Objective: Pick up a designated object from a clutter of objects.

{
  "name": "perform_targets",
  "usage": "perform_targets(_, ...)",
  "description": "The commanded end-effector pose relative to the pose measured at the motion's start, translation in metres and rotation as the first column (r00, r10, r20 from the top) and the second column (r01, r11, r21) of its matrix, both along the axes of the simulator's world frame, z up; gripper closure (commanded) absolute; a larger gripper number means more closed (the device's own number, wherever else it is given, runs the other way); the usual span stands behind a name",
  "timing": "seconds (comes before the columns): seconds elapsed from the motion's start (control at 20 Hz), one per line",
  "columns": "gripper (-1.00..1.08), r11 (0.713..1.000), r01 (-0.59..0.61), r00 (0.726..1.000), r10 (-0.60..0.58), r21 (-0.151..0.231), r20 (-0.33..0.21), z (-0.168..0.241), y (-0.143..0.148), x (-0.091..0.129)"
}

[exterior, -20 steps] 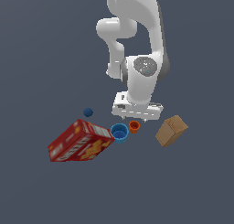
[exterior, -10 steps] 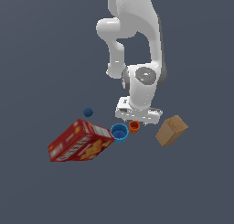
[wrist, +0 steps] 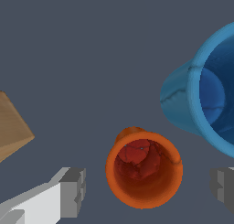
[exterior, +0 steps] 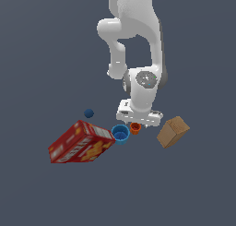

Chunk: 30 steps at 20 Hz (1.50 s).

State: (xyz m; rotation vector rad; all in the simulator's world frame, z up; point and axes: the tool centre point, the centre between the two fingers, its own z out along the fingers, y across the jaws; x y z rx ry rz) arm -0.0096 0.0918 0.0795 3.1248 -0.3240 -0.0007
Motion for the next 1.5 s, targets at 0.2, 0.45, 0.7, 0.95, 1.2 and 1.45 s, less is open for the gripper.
perform_targets(0.2,-0.92,1.0,0.002,1.0,-0.002,0.0,0.0,-0.029,0.0,-0.001)
perform_targets(0.45,-0.92,1.0,0.002,1.0,-0.002,0.0,0.0,-0.041,0.0,-0.001)
perform_targets(0.7,1.08,1.0,0.002,1.0,-0.002,0.0,0.0,-0.042,0.0,0.0)
perform_targets(0.95,1.08,1.0,0.002,1.0,-0.002,0.0,0.0,-0.042,0.0,0.0)
perform_targets(1.2,1.08,1.0,0.003,1.0,-0.003,0.0,0.002,-0.039,0.0,0.0)
perform_targets(1.45,1.08,1.0,0.003,1.0,-0.003,0.0,0.002,-0.028,-0.006,-0.002)
